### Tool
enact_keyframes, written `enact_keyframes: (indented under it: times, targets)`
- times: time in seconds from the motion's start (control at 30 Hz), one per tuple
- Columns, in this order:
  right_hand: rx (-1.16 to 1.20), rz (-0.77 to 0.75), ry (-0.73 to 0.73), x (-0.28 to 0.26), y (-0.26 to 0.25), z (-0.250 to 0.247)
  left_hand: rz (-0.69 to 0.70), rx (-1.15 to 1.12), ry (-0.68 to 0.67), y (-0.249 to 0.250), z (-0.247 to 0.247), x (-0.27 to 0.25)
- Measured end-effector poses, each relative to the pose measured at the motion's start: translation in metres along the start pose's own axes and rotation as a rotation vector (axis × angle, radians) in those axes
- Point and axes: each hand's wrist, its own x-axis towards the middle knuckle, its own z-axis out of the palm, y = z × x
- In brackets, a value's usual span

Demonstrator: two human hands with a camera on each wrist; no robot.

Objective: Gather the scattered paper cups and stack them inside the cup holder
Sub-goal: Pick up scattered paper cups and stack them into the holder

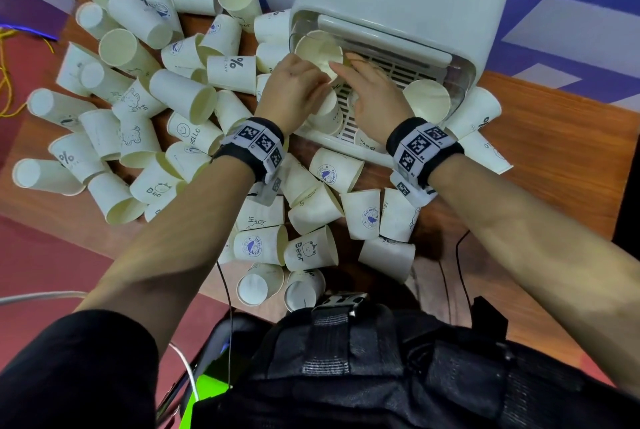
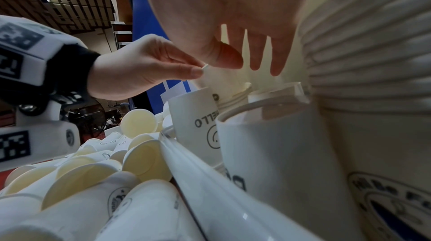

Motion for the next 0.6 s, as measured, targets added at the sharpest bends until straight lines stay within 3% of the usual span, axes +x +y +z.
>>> enact_keyframes:
  times: [0.1,0.4,0.6]
  targets:
    - [-0.002,0.019,0.011,-0.001,0.001,-0.002,0.032,0.065,0.062,-0.002,0.003,-0.001]
    - [-0.229,0.103,-0.141,0.008,0.0,0.002,-0.006,0.087,0.027,-0.006,0.019,-0.008]
    - [-0.28,0.121,-0.206,0.013,-0.002,0.009,-0.083,0.038,-0.114,-0.008,0.022,-0.014]
